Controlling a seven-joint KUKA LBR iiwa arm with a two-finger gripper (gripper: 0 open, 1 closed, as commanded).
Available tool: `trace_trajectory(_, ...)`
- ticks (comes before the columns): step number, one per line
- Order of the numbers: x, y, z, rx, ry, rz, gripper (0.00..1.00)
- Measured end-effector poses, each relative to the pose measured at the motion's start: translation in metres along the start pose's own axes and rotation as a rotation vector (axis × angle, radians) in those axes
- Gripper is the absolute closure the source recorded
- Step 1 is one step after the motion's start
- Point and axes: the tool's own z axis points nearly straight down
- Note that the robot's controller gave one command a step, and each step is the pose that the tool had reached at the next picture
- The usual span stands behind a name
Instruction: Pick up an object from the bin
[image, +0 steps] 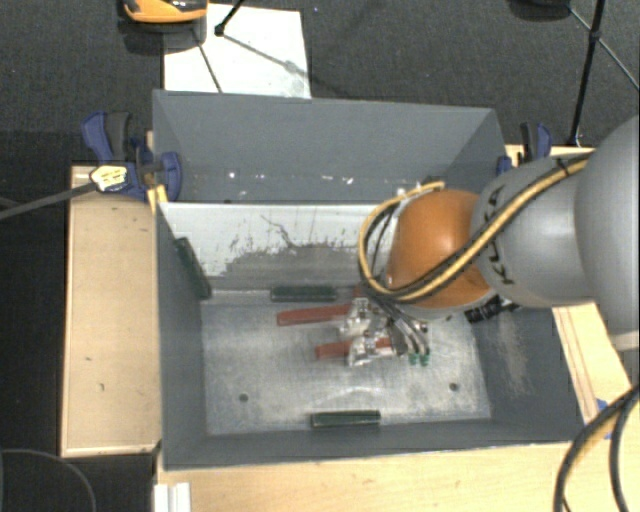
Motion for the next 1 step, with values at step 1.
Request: trace_trajectory(1,-0.0124,-0.0168,-0.1462,0.004,0.011,0.016,1.00)
